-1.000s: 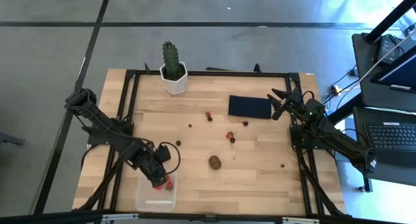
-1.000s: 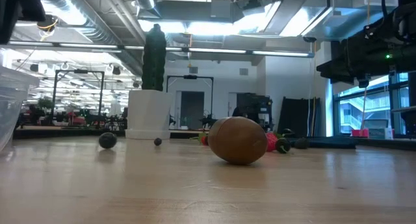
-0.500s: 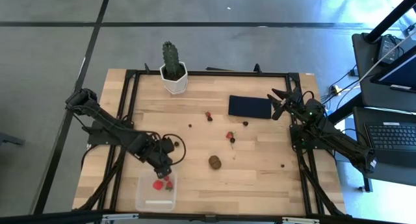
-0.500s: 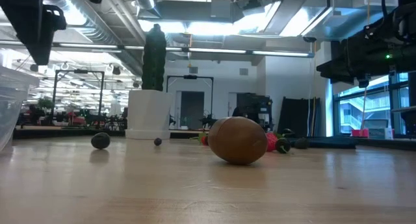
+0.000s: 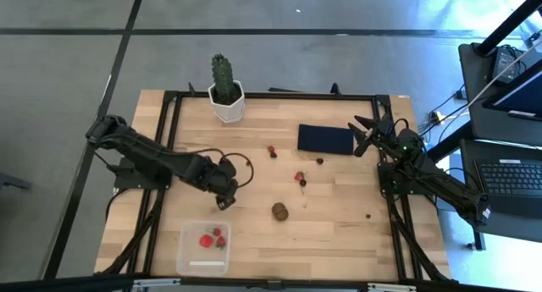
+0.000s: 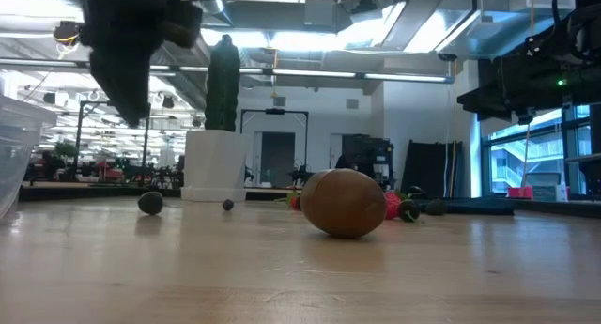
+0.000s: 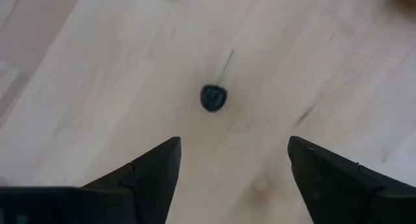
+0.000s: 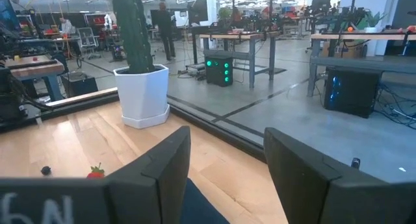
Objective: Pick and placing Produce into tupperware
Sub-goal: Put the black cherry in the transparent bin
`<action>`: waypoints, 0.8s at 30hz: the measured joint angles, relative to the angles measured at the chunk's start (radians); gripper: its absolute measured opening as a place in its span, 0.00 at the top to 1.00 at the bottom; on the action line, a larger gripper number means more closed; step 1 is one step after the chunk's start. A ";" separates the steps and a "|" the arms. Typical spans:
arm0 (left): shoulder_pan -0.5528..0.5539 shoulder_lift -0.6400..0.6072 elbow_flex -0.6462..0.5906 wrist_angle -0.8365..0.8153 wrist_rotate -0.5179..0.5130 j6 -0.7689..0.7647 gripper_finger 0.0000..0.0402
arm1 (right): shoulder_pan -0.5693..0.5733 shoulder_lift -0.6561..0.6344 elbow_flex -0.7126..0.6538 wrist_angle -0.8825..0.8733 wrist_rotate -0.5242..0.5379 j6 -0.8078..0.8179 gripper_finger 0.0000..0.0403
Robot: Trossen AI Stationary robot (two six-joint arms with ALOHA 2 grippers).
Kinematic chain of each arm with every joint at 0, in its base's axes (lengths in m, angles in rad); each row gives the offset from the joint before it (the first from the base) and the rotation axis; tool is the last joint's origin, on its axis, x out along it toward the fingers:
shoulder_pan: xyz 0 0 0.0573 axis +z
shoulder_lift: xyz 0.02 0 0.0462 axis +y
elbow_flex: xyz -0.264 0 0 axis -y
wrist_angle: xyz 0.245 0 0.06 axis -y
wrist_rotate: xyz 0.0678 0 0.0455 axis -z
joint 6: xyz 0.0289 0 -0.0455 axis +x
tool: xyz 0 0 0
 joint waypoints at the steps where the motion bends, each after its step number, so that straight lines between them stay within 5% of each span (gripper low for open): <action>1: 0.015 0.000 -0.010 0.024 0.002 0.025 0.32 | 0.000 0.000 0.000 0.000 0.000 0.000 0.51; 12: 0.144 0.000 -0.115 0.165 0.054 0.266 0.32 | 0.000 0.000 0.000 0.000 0.000 0.000 0.51; 24: 0.157 0.000 -0.240 0.328 0.163 0.494 0.32 | 0.000 0.000 0.000 0.000 0.000 0.004 0.51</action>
